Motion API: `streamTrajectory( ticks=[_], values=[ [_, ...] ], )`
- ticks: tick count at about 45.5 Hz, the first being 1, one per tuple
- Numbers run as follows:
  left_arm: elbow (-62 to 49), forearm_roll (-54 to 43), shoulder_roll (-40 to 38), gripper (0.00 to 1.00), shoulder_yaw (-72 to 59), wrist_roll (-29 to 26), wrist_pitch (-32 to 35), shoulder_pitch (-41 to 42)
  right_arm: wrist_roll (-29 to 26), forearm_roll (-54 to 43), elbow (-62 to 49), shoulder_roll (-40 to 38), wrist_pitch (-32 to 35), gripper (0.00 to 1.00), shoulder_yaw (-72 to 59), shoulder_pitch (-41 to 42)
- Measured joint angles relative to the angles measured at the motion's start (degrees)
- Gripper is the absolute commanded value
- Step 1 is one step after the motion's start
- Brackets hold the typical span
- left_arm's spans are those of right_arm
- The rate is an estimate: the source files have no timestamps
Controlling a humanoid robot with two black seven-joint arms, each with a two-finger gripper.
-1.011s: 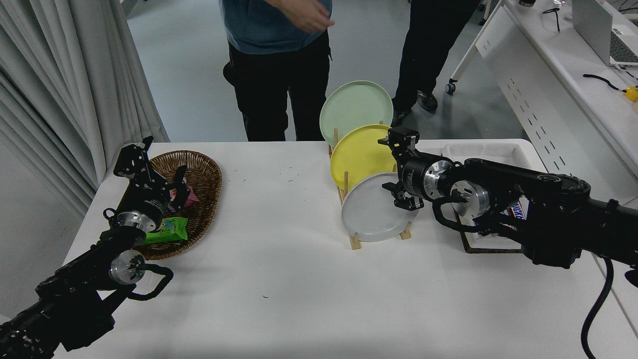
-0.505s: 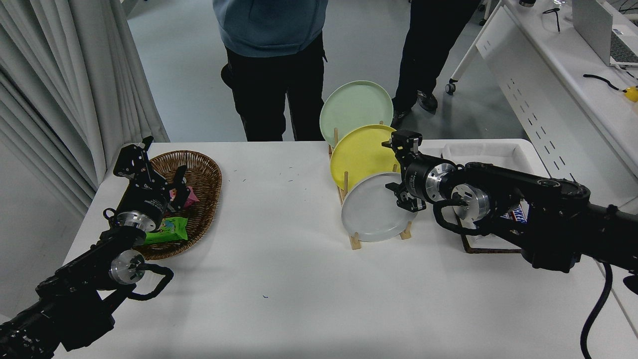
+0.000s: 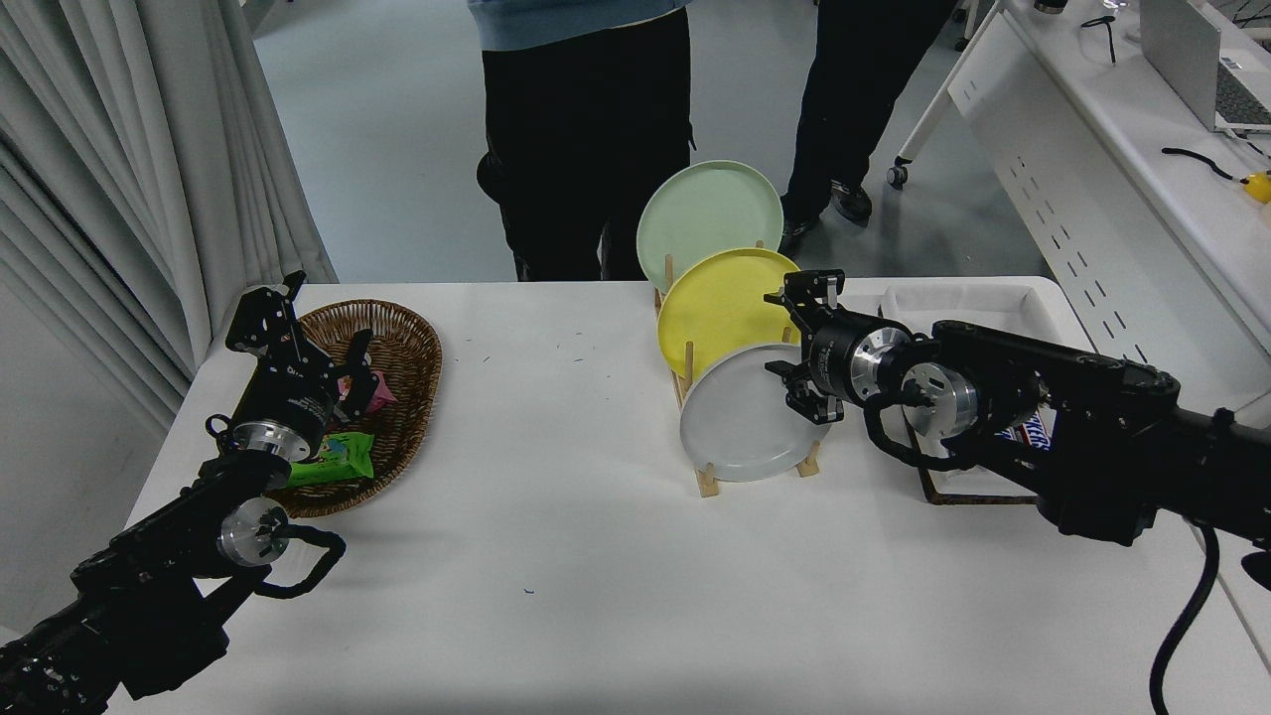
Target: Place the plate on the table
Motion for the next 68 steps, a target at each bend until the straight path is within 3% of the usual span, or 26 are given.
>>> streamTrajectory(
  ticks=[4,28,33,46,68],
  values=[
    [0.0,0.0,0.0,1.0,0.0,0.0,0.0,0.0,0.0,0.6,0.0,0.0,-0.3,0.45,0.0,0.0],
    [0.0,0.0,0.0,1.0,0.0,0.0,0.0,0.0,-0.2,4.8,0.4,-0.6,-1.0,0.45,0.1,0.3],
    [0.0,0.0,0.0,1.0,0.0,0.0,0.0,0.0,-0.5,5.7,0.5,-0.7,-1.1,0.35,0.1,0.4],
    [0.0,0.0,0.0,1.0,0.0,0.0,0.0,0.0,-1.4,7.0,0.6,-1.2,-1.6,0.31,0.0,0.5],
    [0.0,0.0,0.0,1.0,0.0,0.0,0.0,0.0,-3.2,7.4,0.8,-1.4,-1.6,0.31,0.1,0.8]
  ],
)
